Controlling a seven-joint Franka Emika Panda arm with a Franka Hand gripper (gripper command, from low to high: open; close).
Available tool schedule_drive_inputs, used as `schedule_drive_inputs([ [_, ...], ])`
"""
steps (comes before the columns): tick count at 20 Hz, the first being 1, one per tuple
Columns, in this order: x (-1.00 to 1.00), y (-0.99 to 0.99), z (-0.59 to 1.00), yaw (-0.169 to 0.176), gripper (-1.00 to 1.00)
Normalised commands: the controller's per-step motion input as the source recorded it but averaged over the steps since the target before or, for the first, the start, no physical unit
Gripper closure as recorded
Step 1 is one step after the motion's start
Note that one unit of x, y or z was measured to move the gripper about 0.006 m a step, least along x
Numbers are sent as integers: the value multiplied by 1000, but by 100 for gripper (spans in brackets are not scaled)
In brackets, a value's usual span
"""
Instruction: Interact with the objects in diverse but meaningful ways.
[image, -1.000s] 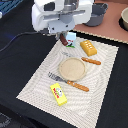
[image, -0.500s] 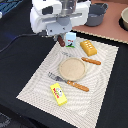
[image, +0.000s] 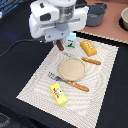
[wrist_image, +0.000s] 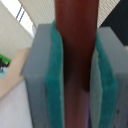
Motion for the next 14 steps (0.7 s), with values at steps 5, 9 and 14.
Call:
schedule_drive_inputs([
  [5,-402,-124,-494,2,100],
  [9,-354,-88,-510,7,100],
  [14,-376,-18,-510,16,100],
])
